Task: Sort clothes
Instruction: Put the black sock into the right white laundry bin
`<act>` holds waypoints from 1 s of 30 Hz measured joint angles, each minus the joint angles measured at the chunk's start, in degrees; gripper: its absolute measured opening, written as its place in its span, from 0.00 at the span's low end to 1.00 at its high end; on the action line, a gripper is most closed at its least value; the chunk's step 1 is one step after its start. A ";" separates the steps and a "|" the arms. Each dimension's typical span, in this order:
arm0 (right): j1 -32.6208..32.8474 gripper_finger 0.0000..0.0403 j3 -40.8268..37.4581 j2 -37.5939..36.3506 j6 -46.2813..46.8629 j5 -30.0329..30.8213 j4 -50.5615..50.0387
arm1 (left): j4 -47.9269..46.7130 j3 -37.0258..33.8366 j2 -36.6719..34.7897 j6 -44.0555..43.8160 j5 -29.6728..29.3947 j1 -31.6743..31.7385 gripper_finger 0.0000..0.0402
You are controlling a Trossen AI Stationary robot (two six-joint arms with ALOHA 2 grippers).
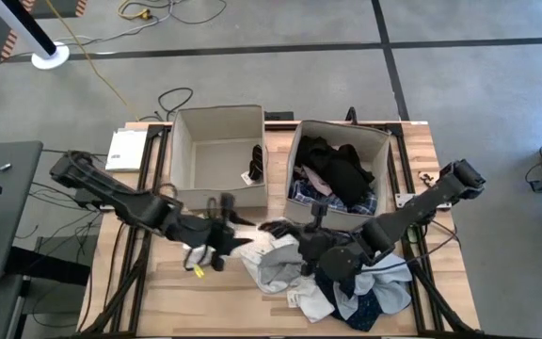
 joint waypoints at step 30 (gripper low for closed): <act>-22.15 0.01 20.86 -0.33 29.54 -7.74 -63.69 | -19.19 -24.59 -5.20 -45.80 15.37 -9.32 0.73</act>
